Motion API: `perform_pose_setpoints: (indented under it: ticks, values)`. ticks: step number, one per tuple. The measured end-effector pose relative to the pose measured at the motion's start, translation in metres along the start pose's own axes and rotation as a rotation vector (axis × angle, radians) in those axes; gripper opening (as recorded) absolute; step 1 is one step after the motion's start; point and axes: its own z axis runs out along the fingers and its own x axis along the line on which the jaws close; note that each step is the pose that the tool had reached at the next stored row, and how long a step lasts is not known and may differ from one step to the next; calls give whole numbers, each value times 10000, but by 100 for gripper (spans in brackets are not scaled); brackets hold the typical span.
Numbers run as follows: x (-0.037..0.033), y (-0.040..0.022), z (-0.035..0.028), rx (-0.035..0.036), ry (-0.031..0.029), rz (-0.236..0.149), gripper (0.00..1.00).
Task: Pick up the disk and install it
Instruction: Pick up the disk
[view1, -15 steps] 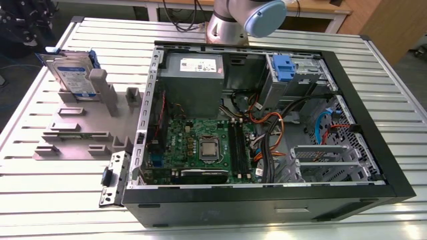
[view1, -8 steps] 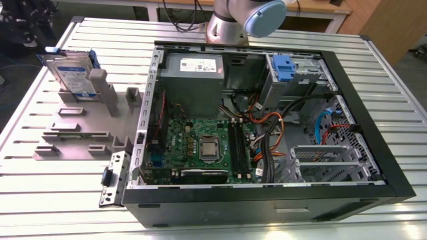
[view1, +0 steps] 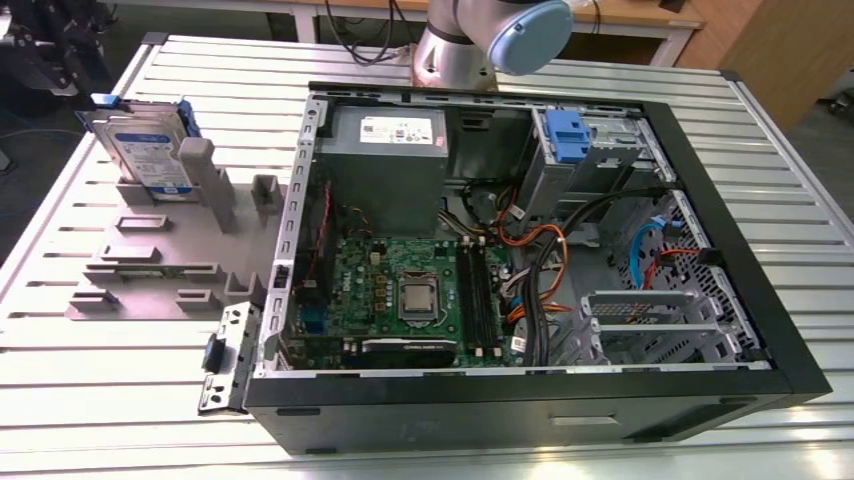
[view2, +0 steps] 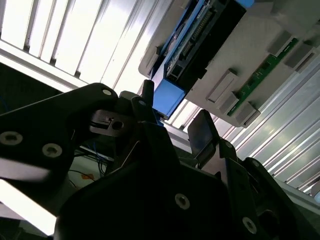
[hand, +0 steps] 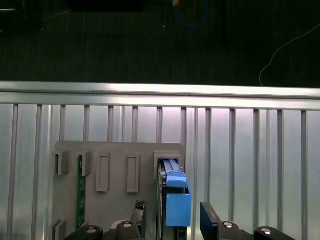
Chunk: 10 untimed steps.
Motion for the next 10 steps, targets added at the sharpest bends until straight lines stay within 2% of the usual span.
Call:
perform_pose_setpoints:
  ticks: [10]
  values:
    - [-5,6,4,2,-1,-2,55]
